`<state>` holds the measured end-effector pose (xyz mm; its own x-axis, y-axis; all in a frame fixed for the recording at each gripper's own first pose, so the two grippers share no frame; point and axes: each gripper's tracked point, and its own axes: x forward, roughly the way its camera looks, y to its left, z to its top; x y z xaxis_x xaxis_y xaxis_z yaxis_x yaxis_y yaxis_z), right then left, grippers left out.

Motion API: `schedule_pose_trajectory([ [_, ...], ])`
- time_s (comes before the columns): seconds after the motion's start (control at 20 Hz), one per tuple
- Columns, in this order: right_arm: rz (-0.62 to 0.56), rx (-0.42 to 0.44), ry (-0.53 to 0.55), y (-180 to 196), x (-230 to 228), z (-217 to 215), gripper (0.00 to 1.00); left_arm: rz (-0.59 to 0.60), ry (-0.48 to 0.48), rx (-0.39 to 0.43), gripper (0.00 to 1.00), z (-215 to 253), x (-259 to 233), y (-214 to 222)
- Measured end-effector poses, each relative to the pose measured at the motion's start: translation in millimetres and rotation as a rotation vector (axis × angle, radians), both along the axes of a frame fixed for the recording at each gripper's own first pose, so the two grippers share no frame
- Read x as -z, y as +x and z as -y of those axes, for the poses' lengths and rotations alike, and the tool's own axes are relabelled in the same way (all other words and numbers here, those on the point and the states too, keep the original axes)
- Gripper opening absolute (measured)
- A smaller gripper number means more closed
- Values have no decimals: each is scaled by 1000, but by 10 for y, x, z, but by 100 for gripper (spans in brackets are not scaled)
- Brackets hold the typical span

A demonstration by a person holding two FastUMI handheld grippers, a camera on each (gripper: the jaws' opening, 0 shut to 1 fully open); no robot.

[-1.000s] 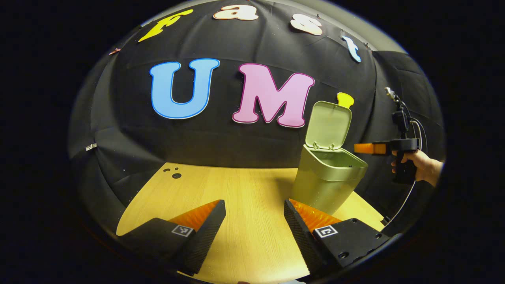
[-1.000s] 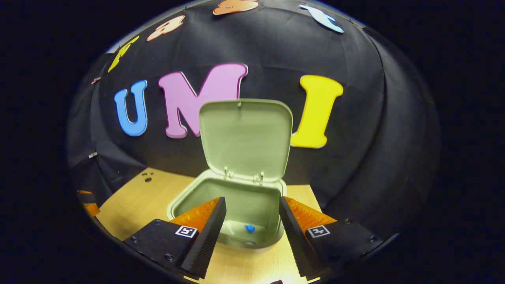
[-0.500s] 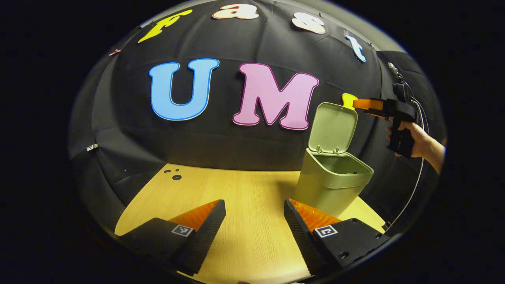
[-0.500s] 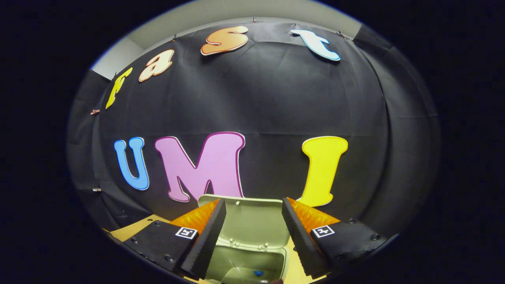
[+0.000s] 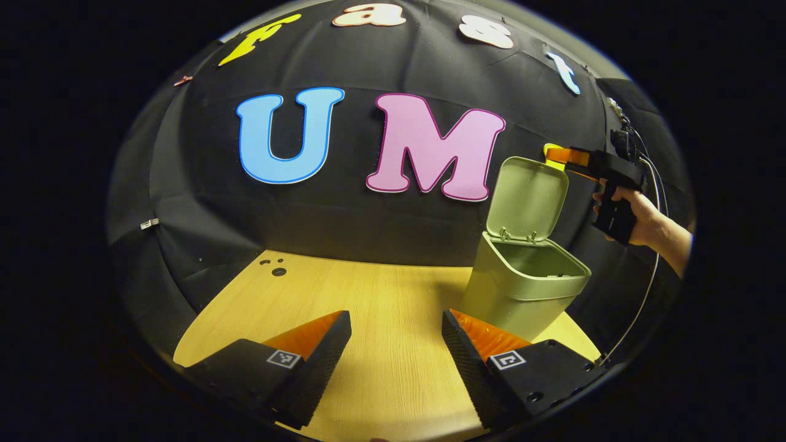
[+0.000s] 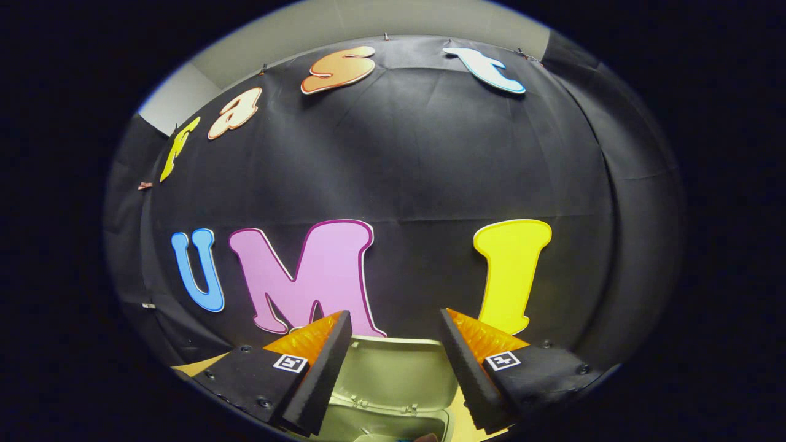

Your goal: Press the lid of the desktop garbage bin to open it, pick up the crumpled paper on the desktop and throw it into the bin, then pick up the pop can on the desktop and drop it into the bin, and finally close the garbage bin lid.

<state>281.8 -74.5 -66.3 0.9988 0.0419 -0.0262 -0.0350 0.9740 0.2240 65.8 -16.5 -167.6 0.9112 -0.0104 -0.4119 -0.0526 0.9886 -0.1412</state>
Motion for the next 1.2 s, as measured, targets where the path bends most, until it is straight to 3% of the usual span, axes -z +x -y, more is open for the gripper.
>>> schedule_pose_trajectory([
  [0.15,-45,-10,7,18,156,-20,90,-6,3,-7,95,33,4,6],
  [0.2,-35,-13,5,10,118,-19,85,-6,3,-6,96,44,-2,2],
  [0.25,-38,-21,-3,-3,139,-33,93,-6,4,-5,95,55,-1,6],
  [0.55,-68,-74,-137,-370,192,-144,94,0,0,31,96,126,-5,-26],
  [0.95,-131,-103,-94,-865,320,-239,94,6,-6,77,95,172,-14,-131],
  [1.2,-193,-105,1,-1112,471,-277,94,7,1,97,95,191,-16,-235],
])
